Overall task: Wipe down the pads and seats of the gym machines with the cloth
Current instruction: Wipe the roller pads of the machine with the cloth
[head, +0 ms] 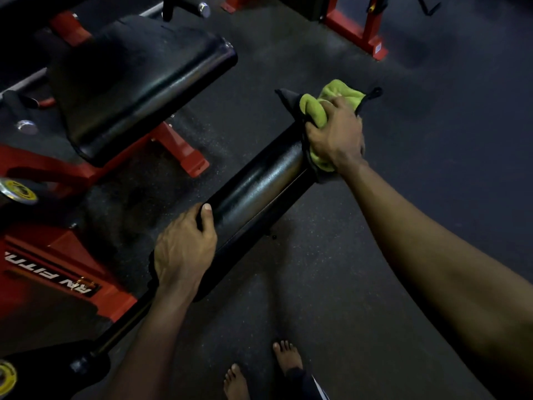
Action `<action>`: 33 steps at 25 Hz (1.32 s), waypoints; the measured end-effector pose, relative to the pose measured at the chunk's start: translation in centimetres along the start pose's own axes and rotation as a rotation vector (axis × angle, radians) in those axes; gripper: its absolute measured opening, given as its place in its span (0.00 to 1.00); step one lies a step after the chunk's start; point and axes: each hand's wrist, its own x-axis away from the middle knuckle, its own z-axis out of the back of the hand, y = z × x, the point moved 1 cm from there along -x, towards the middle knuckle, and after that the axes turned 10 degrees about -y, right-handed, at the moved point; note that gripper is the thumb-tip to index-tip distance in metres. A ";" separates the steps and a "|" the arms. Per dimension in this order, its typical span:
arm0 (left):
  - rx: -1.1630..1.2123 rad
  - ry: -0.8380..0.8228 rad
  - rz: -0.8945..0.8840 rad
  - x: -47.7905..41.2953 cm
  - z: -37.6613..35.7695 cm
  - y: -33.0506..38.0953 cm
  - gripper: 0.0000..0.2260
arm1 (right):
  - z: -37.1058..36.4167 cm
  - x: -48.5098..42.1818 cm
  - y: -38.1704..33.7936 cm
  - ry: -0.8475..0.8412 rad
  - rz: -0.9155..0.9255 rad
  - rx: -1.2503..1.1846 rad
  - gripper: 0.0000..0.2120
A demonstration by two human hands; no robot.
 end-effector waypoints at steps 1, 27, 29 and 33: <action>0.023 -0.013 0.009 -0.1 0.3 0.1 0.22 | -0.2 0.9 -0.4 -0.028 0.045 0.017 0.22; 0.174 -0.360 0.086 -4.9 1.8 3.0 0.25 | -3.8 8.5 -2.8 -0.021 0.189 -0.093 0.28; 0.187 -0.203 0.010 -4.0 1.9 2.8 0.21 | -3.3 6.7 -0.7 0.023 0.146 -0.103 0.30; 0.016 -0.023 -0.057 -0.3 1.5 0.9 0.19 | -2.2 2.8 2.6 0.159 -0.083 -0.316 0.32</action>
